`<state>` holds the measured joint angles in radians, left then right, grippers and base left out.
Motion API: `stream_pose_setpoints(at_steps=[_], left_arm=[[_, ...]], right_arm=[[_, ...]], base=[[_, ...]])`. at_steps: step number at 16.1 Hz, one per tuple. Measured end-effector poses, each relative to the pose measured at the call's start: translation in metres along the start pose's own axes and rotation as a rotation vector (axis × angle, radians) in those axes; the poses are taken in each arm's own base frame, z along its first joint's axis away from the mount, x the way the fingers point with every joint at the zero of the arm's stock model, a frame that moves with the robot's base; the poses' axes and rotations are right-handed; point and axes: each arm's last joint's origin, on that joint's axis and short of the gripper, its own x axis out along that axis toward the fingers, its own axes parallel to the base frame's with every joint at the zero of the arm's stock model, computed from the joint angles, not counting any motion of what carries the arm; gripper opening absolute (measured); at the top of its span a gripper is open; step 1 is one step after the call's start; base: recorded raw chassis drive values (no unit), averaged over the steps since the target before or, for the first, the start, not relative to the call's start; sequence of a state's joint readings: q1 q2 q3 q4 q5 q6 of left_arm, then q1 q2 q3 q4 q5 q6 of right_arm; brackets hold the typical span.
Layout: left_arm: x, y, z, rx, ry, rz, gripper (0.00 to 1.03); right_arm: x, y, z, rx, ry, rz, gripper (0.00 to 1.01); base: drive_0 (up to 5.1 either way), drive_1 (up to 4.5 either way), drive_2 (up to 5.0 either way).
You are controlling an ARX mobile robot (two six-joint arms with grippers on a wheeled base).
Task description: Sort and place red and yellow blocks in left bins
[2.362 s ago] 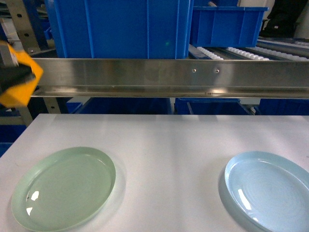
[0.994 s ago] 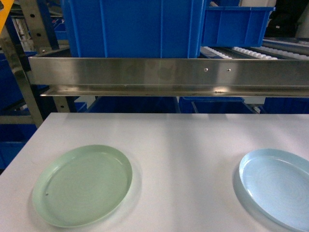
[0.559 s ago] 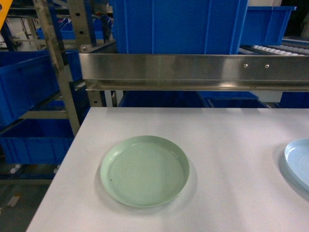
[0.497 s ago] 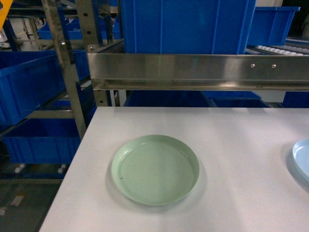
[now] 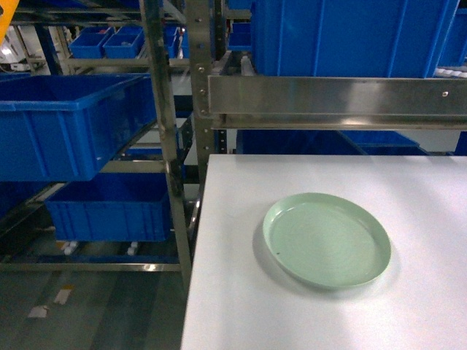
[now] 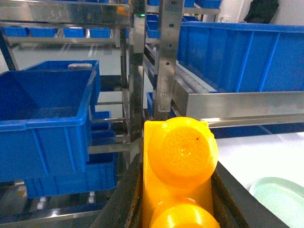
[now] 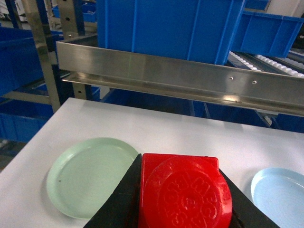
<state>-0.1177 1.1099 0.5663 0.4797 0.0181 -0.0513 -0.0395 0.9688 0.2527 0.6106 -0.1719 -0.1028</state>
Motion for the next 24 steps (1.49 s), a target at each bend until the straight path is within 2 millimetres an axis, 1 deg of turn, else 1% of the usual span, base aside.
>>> stream_pose_setpoints(at_steps=[3, 24], left_arm=[[0.0, 0.0001, 0.0, 0.0, 0.0, 0.001, 0.27], [-0.0003, 0.0004, 0.0003, 0.0, -0.001, 0.002, 0.27]], right_arm=[[0.0, 0.0, 0.0001, 0.0, -0.001, 0.0, 0.27], [0.0, 0.0, 0.0, 0.0, -0.001, 0.0, 0.27]], base=[[-4.9, 1.32, 3.4], [-4.9, 2.47, 2.5]])
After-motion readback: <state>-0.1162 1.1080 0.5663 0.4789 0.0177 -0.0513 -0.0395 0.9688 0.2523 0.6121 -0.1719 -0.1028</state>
